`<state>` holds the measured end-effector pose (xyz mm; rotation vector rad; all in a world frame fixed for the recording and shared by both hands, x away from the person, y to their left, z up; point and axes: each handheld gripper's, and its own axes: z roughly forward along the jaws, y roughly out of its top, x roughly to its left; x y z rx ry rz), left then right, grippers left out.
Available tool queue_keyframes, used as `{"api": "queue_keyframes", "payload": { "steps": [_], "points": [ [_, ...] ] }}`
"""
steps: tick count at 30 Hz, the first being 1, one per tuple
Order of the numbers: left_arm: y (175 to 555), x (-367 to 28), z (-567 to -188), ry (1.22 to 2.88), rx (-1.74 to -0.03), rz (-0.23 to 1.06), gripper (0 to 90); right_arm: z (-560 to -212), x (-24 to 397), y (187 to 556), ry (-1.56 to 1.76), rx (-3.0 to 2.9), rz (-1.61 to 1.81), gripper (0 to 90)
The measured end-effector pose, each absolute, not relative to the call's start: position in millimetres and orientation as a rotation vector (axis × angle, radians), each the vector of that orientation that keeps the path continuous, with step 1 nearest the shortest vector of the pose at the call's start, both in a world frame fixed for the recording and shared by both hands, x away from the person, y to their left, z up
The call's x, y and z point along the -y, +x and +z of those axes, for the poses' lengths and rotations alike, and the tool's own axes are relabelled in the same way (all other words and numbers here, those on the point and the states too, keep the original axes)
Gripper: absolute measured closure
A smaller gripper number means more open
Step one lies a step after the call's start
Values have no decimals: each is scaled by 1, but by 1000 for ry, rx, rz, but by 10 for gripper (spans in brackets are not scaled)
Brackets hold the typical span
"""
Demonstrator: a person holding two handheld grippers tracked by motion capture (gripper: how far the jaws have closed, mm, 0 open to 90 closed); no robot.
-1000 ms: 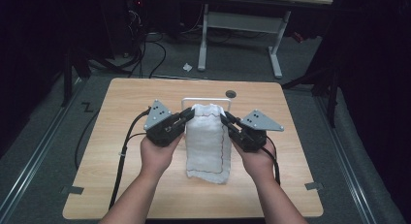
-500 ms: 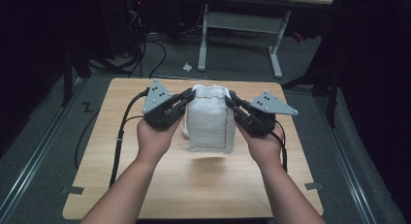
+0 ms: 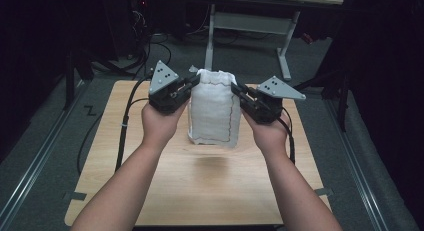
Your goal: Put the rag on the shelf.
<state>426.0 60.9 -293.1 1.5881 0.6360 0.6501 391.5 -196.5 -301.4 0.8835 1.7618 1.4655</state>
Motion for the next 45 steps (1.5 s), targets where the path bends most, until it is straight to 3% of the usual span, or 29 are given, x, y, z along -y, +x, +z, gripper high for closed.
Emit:
{"api": "queue_keyframes", "payload": {
  "steps": [16, 45],
  "points": [
    [482, -54, -286, 1628, -706, 621, 859, -297, 201, 458, 1026, -1783, 1463, 820],
    [571, -46, -364, 1757, -936, 505, 852, -354, 197, 544, 1139, -1968, 1293, 814]
  ]
}}
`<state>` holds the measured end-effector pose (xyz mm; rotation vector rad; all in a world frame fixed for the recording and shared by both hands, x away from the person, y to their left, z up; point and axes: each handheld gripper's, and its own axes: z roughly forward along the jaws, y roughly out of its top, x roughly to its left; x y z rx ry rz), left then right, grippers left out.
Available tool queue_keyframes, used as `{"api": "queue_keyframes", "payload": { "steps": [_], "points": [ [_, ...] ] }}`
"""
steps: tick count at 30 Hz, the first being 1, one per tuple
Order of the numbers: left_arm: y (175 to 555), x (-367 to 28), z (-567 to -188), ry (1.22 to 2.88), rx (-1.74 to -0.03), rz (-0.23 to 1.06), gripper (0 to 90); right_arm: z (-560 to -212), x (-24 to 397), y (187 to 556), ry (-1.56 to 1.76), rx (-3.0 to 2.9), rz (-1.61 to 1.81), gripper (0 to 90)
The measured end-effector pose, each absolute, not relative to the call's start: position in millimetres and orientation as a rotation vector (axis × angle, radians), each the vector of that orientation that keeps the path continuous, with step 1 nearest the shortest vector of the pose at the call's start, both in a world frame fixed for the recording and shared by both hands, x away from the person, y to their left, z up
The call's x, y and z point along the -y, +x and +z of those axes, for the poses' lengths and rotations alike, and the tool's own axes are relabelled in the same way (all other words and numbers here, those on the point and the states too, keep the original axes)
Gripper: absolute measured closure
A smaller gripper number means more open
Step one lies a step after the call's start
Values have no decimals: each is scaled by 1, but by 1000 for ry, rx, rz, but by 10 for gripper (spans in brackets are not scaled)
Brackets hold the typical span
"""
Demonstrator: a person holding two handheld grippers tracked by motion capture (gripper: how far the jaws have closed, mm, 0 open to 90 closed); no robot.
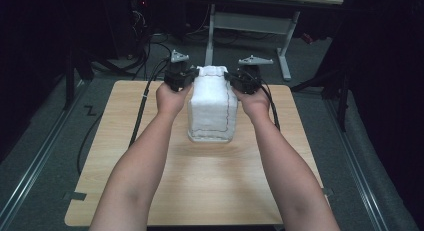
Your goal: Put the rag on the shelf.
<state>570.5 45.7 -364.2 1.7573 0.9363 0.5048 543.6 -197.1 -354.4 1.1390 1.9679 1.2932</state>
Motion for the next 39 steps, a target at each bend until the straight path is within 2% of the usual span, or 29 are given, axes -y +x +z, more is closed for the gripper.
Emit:
{"api": "queue_keyframes", "payload": {
  "steps": [5, 6, 8, 10, 20, 26, 39],
  "points": [
    [574, -49, -376, 1802, -960, 472, 839, -364, 196, 550, 1180, -2004, 1294, 782],
    [574, -50, -378, 1804, -964, 480, 808, -365, 196, 550, 1179, -2001, 1298, 754],
    [572, -53, -380, 1769, -983, 497, 680, -366, 196, 550, 1184, -1985, 1289, 708],
    [571, -56, -379, 1749, -994, 484, 657, -366, 197, 548, 1179, -1970, 1283, 692],
    [560, -65, -373, 1737, -988, 514, 608, -363, 215, 537, 1185, -1937, 1251, 630],
    [543, -75, -377, 1754, -980, 536, 617, -372, 232, 523, 1179, -1932, 1214, 607],
    [477, -110, -394, 1747, -934, 568, 603, -383, 257, 457, 1114, -1893, 1229, 557]
  ]
}}
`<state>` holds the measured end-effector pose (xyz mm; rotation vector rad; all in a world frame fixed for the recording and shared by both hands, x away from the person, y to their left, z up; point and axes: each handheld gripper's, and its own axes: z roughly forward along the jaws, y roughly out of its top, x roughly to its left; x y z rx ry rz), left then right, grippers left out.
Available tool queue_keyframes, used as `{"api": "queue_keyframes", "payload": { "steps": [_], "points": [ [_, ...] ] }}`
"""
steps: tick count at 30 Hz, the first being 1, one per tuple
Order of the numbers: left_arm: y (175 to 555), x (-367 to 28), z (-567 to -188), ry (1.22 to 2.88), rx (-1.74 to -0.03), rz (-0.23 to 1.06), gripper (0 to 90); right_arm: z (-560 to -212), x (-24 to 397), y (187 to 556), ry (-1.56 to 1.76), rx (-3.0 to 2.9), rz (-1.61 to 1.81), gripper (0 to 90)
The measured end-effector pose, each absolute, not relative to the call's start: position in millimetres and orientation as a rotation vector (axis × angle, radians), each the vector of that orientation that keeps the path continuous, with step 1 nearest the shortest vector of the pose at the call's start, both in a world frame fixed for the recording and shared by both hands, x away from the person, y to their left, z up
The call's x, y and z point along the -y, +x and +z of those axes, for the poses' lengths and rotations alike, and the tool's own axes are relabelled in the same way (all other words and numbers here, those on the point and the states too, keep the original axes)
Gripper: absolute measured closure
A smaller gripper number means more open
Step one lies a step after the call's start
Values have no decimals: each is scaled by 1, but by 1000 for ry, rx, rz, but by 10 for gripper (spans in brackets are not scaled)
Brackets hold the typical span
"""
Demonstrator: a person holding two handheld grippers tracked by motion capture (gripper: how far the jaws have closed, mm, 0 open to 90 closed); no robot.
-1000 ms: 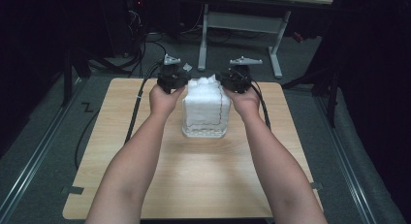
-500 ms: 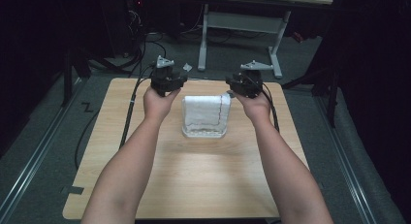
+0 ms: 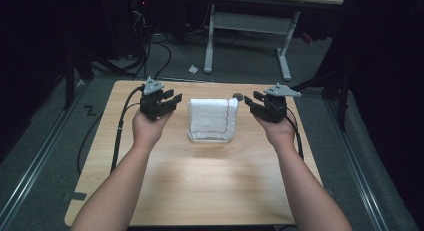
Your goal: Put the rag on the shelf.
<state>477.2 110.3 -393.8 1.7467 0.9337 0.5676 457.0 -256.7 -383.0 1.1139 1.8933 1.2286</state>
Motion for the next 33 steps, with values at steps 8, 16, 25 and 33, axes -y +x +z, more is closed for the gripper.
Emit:
{"api": "queue_keyframes", "payload": {
  "steps": [8, 16, 25, 33],
  "points": [
    [414, -132, -423, 1804, -894, 540, 591, -396, 260, 405, 1052, -1918, 1195, 511],
    [366, -139, -462, 1894, -884, 491, 574, -426, 258, 364, 1045, -1966, 1141, 478],
    [332, -123, -506, 1966, -896, 389, 544, -475, 253, 339, 1122, -2033, 1107, 463],
    [316, -97, -529, 2102, -810, 294, 516, -516, 245, 324, 1190, -2105, 1044, 454]
  ]
}}
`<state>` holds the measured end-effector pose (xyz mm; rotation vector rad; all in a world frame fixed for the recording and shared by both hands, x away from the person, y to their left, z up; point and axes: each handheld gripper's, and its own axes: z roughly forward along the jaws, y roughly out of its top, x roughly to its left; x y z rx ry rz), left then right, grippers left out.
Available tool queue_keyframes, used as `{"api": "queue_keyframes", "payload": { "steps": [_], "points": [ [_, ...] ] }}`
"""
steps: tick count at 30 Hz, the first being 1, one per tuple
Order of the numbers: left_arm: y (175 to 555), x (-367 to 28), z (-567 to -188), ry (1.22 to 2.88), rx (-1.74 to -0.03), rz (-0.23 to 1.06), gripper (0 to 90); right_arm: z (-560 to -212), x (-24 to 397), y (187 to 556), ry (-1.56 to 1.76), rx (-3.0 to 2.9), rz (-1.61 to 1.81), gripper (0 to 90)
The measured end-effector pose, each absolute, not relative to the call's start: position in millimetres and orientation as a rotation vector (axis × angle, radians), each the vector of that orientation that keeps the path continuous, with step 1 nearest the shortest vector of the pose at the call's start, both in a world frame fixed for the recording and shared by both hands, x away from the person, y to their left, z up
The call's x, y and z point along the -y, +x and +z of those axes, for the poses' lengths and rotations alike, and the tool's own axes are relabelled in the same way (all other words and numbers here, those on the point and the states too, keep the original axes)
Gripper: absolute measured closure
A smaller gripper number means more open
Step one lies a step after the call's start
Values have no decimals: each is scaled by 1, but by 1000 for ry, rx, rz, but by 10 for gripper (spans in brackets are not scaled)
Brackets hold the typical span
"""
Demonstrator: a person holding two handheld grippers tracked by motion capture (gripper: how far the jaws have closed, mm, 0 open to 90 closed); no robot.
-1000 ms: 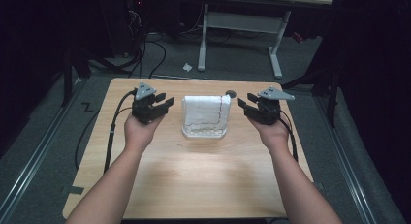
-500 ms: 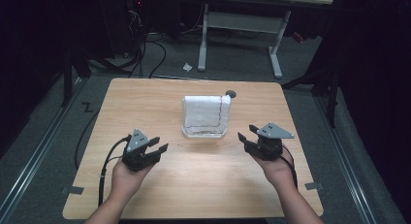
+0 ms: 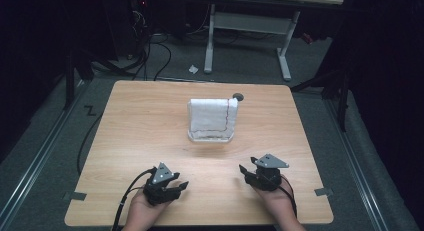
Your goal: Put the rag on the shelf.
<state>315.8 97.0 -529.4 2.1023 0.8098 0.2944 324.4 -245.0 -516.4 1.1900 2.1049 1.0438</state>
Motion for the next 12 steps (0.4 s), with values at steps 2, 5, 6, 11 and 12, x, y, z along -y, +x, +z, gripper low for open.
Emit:
{"api": "queue_keyframes", "payload": {
  "steps": [2, 5, 6, 11, 12],
  "points": [
    [314, -92, -530, 2107, -787, 282, 510, -524, 241, 320, 1190, -2124, 1034, 455],
    [312, -89, -533, 2126, -775, 277, 508, -532, 237, 315, 1180, -2161, 1026, 454],
    [312, -88, -533, 2127, -771, 277, 507, -532, 235, 314, 1159, -2169, 1015, 453],
    [312, -91, -534, 2114, -792, 265, 501, -534, 236, 315, 1155, -2175, 1013, 452],
    [313, -92, -534, 2111, -800, 267, 497, -534, 236, 314, 1156, -2174, 1010, 451]
  ]
}}
